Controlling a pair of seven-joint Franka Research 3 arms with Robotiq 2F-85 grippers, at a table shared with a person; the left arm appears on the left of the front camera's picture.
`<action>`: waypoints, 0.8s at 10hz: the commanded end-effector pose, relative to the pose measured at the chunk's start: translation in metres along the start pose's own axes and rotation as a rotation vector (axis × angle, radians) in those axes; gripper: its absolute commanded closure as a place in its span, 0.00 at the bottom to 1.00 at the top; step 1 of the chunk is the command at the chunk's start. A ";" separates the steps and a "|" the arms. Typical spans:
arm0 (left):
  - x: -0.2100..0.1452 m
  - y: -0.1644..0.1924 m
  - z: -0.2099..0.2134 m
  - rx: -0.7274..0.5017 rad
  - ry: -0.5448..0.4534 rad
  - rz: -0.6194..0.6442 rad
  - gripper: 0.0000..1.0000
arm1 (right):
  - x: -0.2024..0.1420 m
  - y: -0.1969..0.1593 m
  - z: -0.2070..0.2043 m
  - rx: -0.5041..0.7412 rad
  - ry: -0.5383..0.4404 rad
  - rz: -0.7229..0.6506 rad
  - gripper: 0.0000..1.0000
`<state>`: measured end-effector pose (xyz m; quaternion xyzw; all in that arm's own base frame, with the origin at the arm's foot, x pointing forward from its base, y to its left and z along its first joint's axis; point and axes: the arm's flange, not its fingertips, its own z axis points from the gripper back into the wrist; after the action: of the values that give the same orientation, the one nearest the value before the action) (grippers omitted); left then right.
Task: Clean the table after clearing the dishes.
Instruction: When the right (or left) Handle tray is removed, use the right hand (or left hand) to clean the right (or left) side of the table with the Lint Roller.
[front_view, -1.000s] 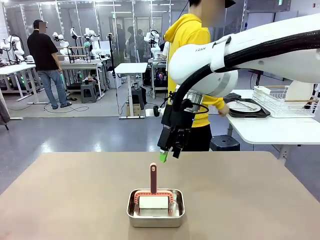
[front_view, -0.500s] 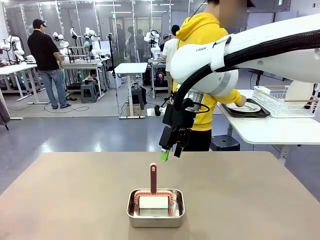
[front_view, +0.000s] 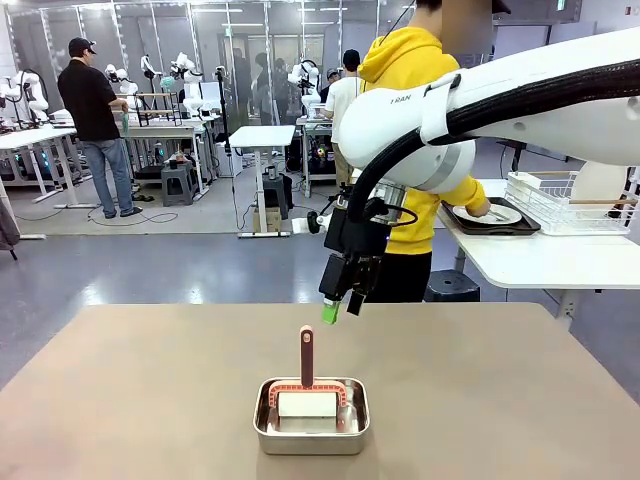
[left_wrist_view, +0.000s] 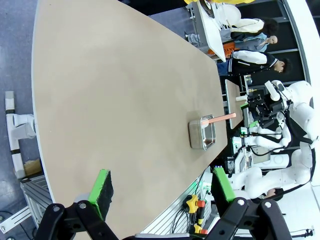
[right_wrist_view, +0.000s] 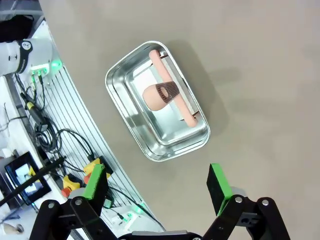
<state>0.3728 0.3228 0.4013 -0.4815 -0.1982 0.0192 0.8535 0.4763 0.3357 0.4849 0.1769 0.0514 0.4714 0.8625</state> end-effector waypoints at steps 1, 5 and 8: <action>-0.003 -0.002 0.004 -0.002 0.005 0.000 0.00 | 0.012 0.002 -0.008 -0.007 0.077 0.199 0.00; -0.003 -0.002 0.004 -0.002 0.005 0.000 0.00 | 0.028 0.015 -0.037 -0.116 0.179 0.506 0.00; -0.003 -0.002 0.004 -0.002 0.005 0.000 0.00 | 0.041 0.022 -0.070 -0.156 0.191 0.535 0.00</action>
<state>0.3729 0.3227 0.4013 -0.4815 -0.1981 0.0191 0.8535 0.4639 0.3975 0.4418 0.0789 0.0537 0.6994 0.7083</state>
